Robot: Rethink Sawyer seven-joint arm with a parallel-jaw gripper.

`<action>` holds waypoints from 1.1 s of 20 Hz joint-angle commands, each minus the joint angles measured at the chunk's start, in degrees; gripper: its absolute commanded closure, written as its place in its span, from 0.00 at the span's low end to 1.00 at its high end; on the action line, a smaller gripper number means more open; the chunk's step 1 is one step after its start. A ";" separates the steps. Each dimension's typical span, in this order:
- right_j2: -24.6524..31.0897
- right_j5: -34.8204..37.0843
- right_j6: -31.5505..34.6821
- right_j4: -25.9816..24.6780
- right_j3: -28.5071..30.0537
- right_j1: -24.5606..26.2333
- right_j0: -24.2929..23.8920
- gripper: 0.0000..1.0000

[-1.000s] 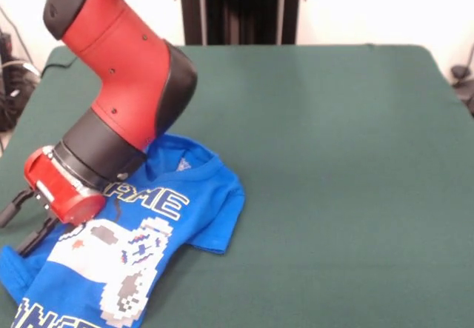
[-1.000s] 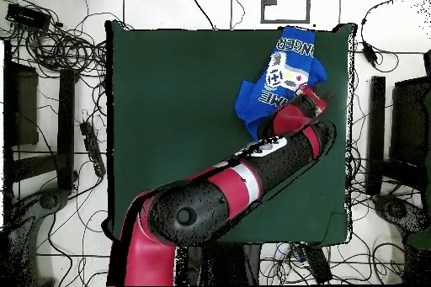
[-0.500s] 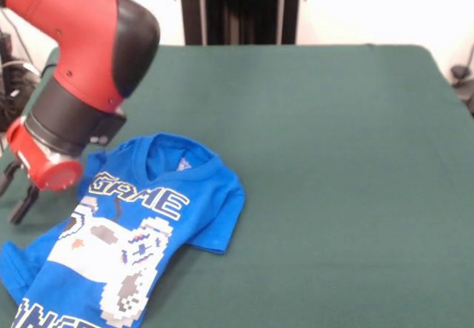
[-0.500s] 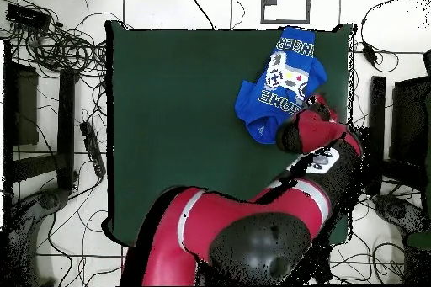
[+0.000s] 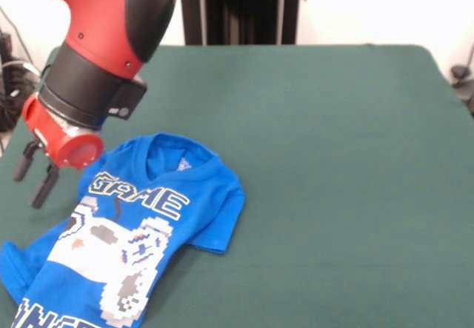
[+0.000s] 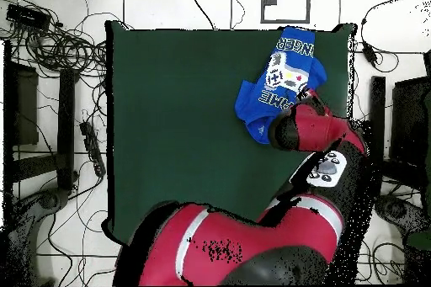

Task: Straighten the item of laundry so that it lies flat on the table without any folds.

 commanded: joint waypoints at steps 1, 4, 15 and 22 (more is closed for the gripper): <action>22.27 7.61 -8.93 -4.57 6.59 -5.61 -3.94 0.00; 26.25 10.07 -9.39 -4.89 7.95 -7.22 -5.61 0.00; 24.80 16.01 0.17 -1.41 9.49 -7.80 -0.62 0.00; 19.71 16.60 7.43 1.82 7.45 -5.54 5.07 0.00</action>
